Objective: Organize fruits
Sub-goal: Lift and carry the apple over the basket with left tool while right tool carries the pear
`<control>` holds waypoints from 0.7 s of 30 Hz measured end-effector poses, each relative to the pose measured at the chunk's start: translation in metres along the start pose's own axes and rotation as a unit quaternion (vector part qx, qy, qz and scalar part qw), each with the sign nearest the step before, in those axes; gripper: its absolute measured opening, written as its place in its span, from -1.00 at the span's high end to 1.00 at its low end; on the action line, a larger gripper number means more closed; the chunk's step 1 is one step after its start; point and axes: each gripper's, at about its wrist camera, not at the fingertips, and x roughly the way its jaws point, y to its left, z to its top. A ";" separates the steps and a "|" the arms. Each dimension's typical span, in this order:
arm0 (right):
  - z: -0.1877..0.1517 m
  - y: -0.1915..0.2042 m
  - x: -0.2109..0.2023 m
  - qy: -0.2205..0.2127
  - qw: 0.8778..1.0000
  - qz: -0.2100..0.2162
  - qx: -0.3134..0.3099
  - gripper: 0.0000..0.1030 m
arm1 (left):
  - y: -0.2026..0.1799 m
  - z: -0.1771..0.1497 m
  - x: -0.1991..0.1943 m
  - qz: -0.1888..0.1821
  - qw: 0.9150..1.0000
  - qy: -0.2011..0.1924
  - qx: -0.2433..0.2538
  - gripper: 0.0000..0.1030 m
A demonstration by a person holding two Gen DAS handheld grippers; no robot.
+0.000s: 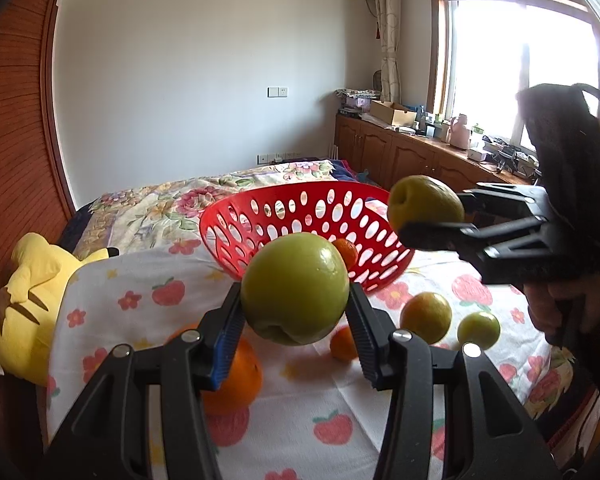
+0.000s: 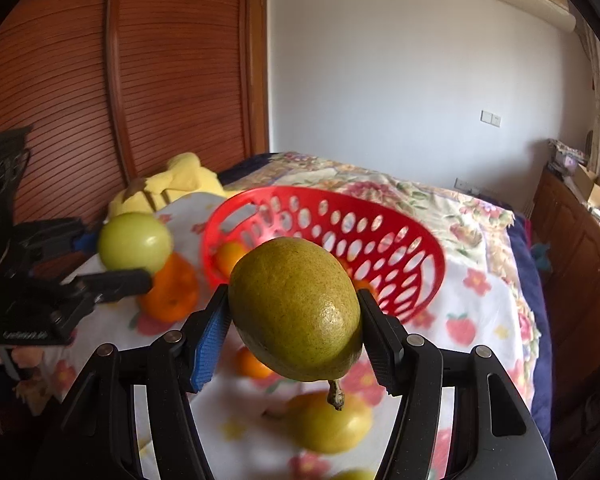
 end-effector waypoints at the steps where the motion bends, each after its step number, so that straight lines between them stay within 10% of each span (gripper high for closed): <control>1: 0.005 -0.005 0.005 0.004 1.000 0.002 0.001 -0.23 | 0.001 0.002 0.002 0.000 1.000 0.000 0.000 0.05; 21: 0.024 -0.057 0.110 0.116 0.992 -0.038 -0.027 -0.23 | 0.014 0.031 0.059 0.000 1.000 0.020 0.001 0.05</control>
